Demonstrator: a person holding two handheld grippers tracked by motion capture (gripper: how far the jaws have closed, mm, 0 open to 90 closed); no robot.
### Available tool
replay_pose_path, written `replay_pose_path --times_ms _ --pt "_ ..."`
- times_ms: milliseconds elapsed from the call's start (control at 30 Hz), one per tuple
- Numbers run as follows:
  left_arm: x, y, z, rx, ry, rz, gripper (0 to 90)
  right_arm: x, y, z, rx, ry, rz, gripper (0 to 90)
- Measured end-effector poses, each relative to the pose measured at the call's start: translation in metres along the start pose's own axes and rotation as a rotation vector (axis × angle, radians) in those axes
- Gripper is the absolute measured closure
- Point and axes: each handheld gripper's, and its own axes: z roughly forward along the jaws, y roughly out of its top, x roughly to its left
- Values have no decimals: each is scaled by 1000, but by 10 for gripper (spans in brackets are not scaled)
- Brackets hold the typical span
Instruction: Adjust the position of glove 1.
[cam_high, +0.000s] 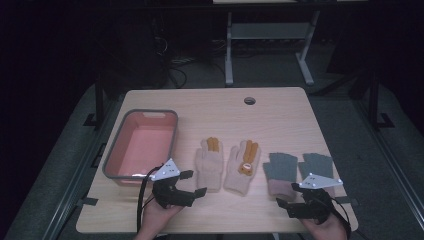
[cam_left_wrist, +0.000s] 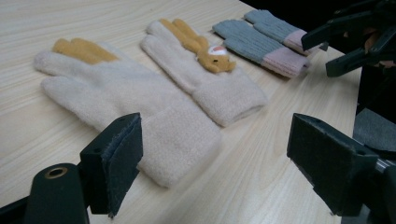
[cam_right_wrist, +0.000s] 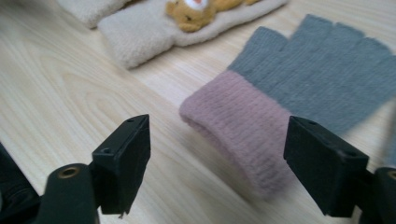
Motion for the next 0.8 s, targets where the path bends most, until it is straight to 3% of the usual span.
replay_pose_path --times_ms 100,300,400,567,733,800 --pt "-1 0 -1 -9 1 -6 180 2 2 4 33 6 -1 196" --pt "0 -1 -1 -5 -8 -19 181 6 10 3 29 27 -17 192" --pt "1 -1 -2 -11 -10 -23 181 9 20 4 59 48 -28 200" --pt "2 -1 -2 -8 -13 -17 184 10 34 4 53 61 -56 197" --pt "2 -1 -2 -10 -16 -15 185 9 46 9 64 78 -54 193" --pt "2 -2 -1 -17 -21 -27 185 9 56 13 78 88 -79 193"
